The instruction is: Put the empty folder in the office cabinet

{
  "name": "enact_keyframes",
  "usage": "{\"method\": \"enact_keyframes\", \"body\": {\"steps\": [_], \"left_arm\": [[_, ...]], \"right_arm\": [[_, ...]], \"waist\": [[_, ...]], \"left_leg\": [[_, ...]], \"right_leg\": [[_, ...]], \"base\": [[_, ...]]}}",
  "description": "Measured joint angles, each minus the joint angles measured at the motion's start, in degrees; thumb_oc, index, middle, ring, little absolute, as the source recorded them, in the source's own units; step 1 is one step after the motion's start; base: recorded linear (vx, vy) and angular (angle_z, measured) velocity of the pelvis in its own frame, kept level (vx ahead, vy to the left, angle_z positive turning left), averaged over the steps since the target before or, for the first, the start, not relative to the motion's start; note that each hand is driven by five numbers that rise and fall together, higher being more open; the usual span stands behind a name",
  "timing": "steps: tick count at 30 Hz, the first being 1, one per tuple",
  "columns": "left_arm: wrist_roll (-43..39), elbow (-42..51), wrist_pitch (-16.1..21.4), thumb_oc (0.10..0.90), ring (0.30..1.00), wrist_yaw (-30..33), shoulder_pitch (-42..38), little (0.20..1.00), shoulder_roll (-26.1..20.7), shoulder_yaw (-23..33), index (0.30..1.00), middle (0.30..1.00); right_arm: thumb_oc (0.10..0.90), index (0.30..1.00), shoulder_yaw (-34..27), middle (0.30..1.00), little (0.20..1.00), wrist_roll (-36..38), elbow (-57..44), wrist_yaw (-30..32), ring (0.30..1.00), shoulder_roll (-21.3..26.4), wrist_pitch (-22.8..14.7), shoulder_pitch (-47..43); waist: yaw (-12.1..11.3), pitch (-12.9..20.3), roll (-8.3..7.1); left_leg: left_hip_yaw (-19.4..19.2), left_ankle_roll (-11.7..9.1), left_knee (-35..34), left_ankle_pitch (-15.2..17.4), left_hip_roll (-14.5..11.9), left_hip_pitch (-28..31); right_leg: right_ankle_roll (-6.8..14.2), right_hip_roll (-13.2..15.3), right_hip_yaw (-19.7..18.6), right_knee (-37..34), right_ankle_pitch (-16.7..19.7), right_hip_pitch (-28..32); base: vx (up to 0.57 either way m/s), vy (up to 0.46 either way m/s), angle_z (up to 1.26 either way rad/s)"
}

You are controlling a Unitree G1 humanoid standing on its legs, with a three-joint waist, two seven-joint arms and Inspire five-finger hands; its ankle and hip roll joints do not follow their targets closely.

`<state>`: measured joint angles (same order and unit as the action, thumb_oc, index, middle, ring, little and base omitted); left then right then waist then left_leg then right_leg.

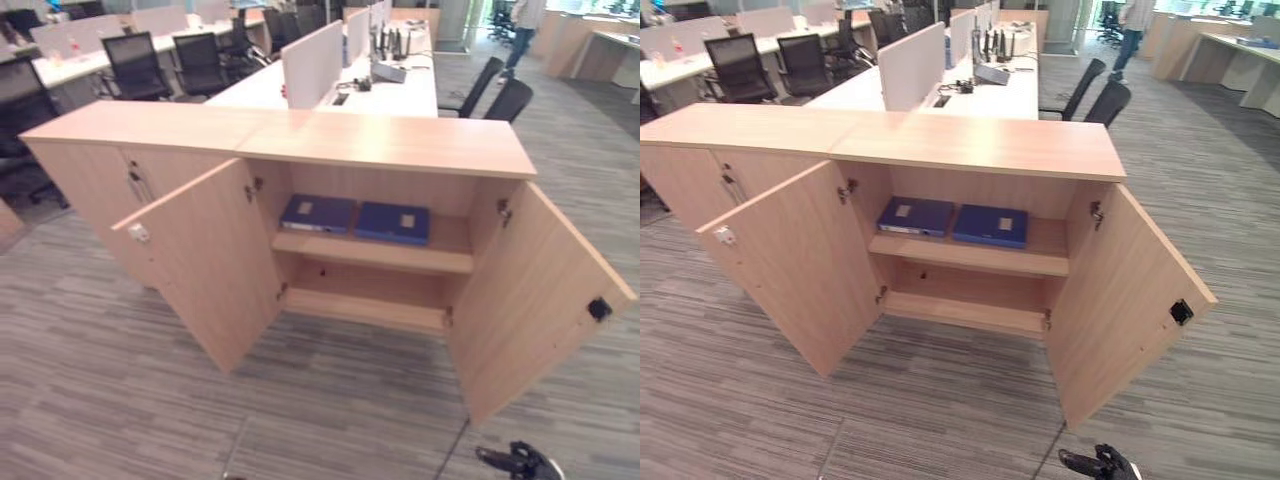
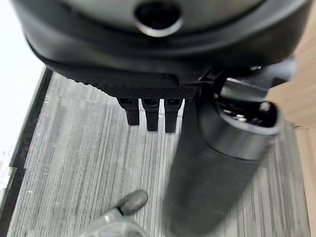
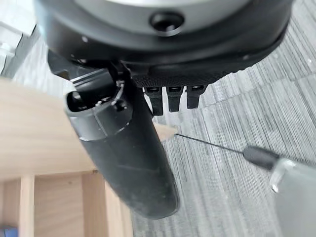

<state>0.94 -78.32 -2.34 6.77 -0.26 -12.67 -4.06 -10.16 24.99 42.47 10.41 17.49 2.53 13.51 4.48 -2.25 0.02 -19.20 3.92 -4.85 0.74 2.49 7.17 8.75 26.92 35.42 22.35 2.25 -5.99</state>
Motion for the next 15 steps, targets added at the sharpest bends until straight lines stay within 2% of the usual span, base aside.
{"method": "enact_keyframes", "body": {"steps": [1,2,3,4,5,6,7,8,9,11,12,14,15], "left_arm": [[0.1,-0.6,-0.5,0.8,0.9,0.4,1.5,0.9,-0.8,0.3,0.9,0.9],[0.2,-0.7,-0.7,0.8,0.9,0.5,1.8,0.9,-1.1,0.3,0.9,0.9],[0.3,0.1,-0.9,0.8,0.9,0.7,4.0,0.9,-1.5,2.3,0.9,0.9],[0.3,0.4,-0.6,0.8,0.9,1.0,5.8,0.9,-1.4,3.6,0.9,0.9],[0.0,-1.6,-1.8,0.8,0.9,1.1,6.8,0.9,-0.7,4.8,0.9,0.9],[0.0,-2.1,-2.1,0.8,0.9,1.1,7.3,0.9,-0.5,4.8,0.9,0.9],[0.0,-2.1,-2.4,0.8,0.9,1.2,7.7,0.9,-0.5,4.8,0.9,0.9],[0.0,-2.1,-2.4,0.8,0.9,1.2,7.7,0.9,-0.5,4.8,0.9,0.9],[0.0,-1.6,-2.2,0.8,0.9,1.1,6.9,0.9,-0.4,5.4,0.9,0.9],[0.2,-0.6,-1.6,0.8,0.9,1.0,5.7,0.9,0.1,4.9,0.9,0.9],[0.4,1.0,-1.0,0.8,0.9,0.4,4.6,0.9,0.4,4.8,0.9,0.9],[0.6,1.9,-0.9,0.8,0.9,0.1,4.1,0.9,0.3,4.4,0.9,0.9],[1.0,2.4,-1.0,0.8,0.9,0.1,3.1,0.9,0.2,4.3,0.9,0.9]], "right_arm": [[0.8,0.9,0.3,0.9,0.9,0.0,-0.1,-0.4,0.9,-0.4,-0.1,-0.3],[0.8,0.9,0.3,0.9,0.9,0.1,0.0,-0.3,0.9,-0.5,-0.1,-0.4],[0.8,0.9,0.0,0.9,0.9,0.5,0.0,0.2,0.9,-0.5,0.1,-0.9],[0.8,0.9,-0.3,0.9,0.9,0.8,-0.1,0.2,0.9,-0.5,0.0,-2.7],[0.8,0.9,-2.2,0.9,0.9,1.0,-0.2,0.9,0.9,-0.4,-0.3,-3.7],[0.8,0.9,-2.6,0.9,0.9,1.0,-0.3,1.5,0.9,-0.4,-0.6,-4.9],[0.8,0.9,-2.7,0.9,0.9,1.0,-0.8,2.4,0.9,-0.1,-1.0,-5.2],[0.8,0.9,-2.7,0.9,0.9,1.0,-0.8,2.4,0.9,-0.1,-1.0,-5.2],[0.8,0.9,-4.1,0.9,0.9,1.0,-2.4,3.4,0.9,0.8,-1.2,-4.5],[0.8,0.9,-5.7,0.9,0.9,1.0,-2.7,4.1,0.9,1.6,-1.2,-4.3],[0.8,0.9,-6.5,0.9,0.9,1.0,-3.3,4.2,0.9,2.4,-1.3,-4.2],[0.8,0.9,-6.9,0.9,0.9,1.0,-4.2,4.6,0.9,2.9,-1.9,-4.8],[0.8,0.9,-7.0,0.9,0.9,1.0,-4.3,4.7,0.9,3.4,-2.4,-4.9]], "waist": [[0.3,-0.2,0.24],[0.3,-0.4,-0.24],[-0.2,-0.8,-0.71],[0.1,-1.4,-0.6],[0.2,-1.9,0.24],[0.0,-2.1,0.58],[0.1,-2.5,0.14],[0.1,-2.5,0.14],[0.3,-3.5,-0.34],[1.5,-3.8,-0.05],[1.8,-3.9,0.61],[1.8,-3.7,0.91],[3.1,-3.7,1.42]], "left_leg": [[-0.9,0.0,0.0,0.2,0.1,0.0],[-1.5,-0.1,0.0,0.1,0.2,0.0],[-3.6,-1.1,0.2,0.2,0.1,-0.1],[-6.0,-1.5,0.2,0.3,-0.4,0.0],[-9.1,-2.6,0.2,0.6,-2.0,0.0],[-10.3,-3.0,0.2,0.8,-2.6,0.2],[-11.8,-3.4,0.2,0.9,-3.1,0.3],[-11.8,-3.4,0.2,0.9,-3.1,0.3],[-13.3,-4.7,0.3,0.3,-4.4,0.6],[-13.8,-5.3,0.9,0.2,-5.6,1.0],[-15.0,-6.2,0.7,1.3,-7.0,1.7],[-16.5,-6.5,1.0,1.5,-7.6,1.9],[-16.8,-7.3,1.1,2.0,-8.5,2.2]], "right_leg": [[0.3,-0.8,-2.7,-1.4,-0.8,-1.6],[0.4,-1.0,-2.6,-2.2,-0.9,-1.7],[1.9,-3.2,-2.7,-5.8,-1.9,-3.1],[1.1,-4.8,-3.6,-7.9,-1.3,-3.8],[1.9,-7.2,-2.0,-11.0,-0.3,-3.9],[1.8,-7.5,-1.4,-11.9,0.0,-4.0],[1.4,-8.3,-0.2,-14.1,2.6,-3.6],[1.4,-8.3,-0.2,-14.1,2.6,-3.6],[-0.4,-10.7,-0.2,-16.8,5.0,-2.9],[-1.2,-13.3,-1.4,-18.4,4.5,-2.4],[-1.6,-14.9,-2.4,-18.7,4.3,-2.4],[-2.2,-15.9,-4.5,-18.7,3.9,-2.6],[-2.6,-16.6,-4.6,-18.5,3.7,-3.1]], "base": [[0.01,-0.159,-0.19],[0.02,-0.175,-0.59],[0.03,-0.178,-0.78],[0.06,-0.136,-1.28],[0.11,-0.191,-1.28],[0.1,-0.149,-1.29],[0.07,-0.094,-0.69],[0.13,-0.13,-0.71],[0.2,-0.21,-0.36],[0.26,-0.257,-0.36],[0.26,-0.231,-0.5],[0.23,-0.215,-0.53],[0.22,-0.204,-0.27]]}}
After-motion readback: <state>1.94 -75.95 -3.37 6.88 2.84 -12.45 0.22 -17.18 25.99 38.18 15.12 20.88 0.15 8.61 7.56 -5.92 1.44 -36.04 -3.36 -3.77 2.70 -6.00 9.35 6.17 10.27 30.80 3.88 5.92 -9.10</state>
